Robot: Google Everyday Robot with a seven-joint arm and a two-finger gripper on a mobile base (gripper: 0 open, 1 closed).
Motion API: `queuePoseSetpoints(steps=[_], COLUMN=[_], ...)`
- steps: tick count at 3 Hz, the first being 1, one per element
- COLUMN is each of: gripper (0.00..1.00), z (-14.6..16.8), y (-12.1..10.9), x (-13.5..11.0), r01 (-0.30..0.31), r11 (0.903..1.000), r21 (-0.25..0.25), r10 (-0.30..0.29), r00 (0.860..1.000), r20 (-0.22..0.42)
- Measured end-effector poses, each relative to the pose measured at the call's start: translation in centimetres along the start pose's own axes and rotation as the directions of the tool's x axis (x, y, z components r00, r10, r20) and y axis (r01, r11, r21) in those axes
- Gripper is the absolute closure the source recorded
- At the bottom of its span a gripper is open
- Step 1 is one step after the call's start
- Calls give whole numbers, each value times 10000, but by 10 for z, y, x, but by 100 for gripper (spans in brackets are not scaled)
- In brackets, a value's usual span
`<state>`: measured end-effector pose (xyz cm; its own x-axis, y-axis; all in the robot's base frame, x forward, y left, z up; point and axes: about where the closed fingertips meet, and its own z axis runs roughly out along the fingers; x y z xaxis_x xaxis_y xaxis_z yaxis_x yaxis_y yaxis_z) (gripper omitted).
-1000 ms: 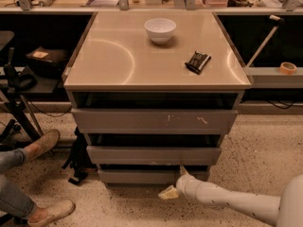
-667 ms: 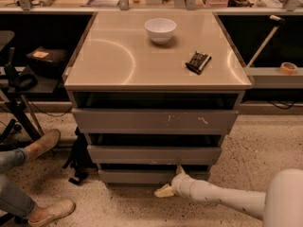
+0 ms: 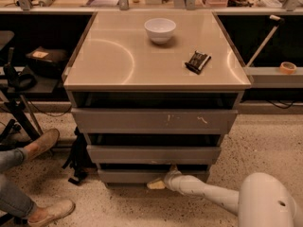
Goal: Open bottom drawer
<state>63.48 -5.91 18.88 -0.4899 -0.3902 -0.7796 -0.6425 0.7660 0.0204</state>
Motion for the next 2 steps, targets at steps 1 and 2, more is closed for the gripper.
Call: queuePoseSetpoints(steps=[1,2], gripper=[0,0], z=[4,7], y=[-23,-21], x=[-1,-1], r01=[-98,406], r11=[9992,9961], r21=[398,788], r10=[94,-406], r00=[9999,9992], r20=[104,-6])
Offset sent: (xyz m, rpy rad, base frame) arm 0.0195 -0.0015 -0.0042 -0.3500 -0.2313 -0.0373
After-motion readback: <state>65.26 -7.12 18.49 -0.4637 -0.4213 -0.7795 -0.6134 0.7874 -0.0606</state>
